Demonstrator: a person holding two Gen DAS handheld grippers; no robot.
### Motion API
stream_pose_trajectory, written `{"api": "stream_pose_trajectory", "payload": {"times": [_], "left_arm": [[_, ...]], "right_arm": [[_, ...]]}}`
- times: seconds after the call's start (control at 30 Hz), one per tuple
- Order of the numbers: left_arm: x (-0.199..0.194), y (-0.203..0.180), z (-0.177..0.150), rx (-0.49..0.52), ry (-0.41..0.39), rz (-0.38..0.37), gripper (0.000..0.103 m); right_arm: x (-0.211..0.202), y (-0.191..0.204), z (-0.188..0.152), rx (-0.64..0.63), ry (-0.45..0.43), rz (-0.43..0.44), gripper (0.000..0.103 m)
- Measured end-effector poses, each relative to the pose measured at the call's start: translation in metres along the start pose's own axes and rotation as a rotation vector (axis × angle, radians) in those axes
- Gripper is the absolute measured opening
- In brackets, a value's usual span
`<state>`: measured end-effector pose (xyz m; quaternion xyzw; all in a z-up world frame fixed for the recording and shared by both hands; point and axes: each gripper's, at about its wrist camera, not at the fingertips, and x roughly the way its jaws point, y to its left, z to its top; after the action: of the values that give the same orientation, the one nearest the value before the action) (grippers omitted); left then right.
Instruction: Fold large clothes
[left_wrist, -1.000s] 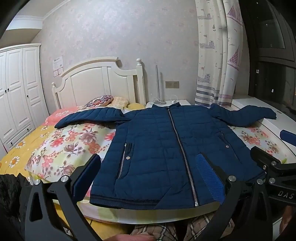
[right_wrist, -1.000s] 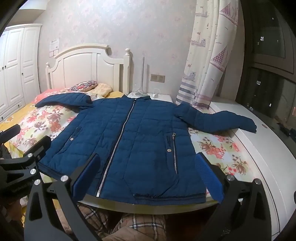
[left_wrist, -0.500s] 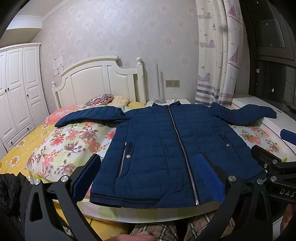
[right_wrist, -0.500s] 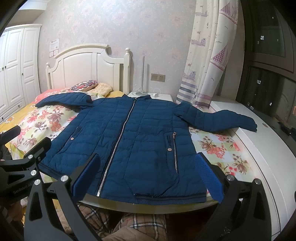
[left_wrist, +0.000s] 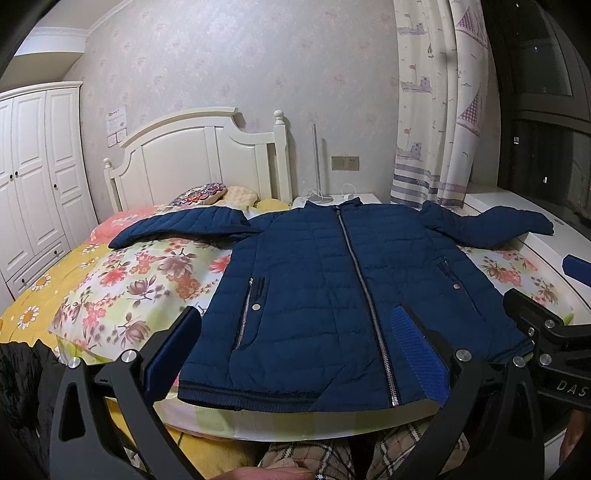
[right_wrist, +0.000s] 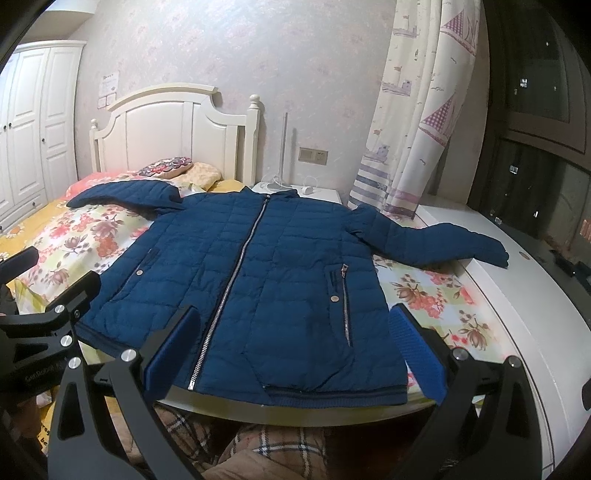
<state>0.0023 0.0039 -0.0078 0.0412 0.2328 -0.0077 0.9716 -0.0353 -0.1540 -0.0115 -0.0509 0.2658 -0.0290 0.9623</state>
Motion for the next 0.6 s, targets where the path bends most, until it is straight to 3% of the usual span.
{"api": "stream_pose_trajectory", "payload": {"times": [0.6], "left_arm": [[0.0011,-0.0012,-0.0017,0.007,0.006,0.0,0.099]], "right_arm": [[-0.0032,-0.0035,0.0024,0.007,-0.022,-0.045,0.101]]}}
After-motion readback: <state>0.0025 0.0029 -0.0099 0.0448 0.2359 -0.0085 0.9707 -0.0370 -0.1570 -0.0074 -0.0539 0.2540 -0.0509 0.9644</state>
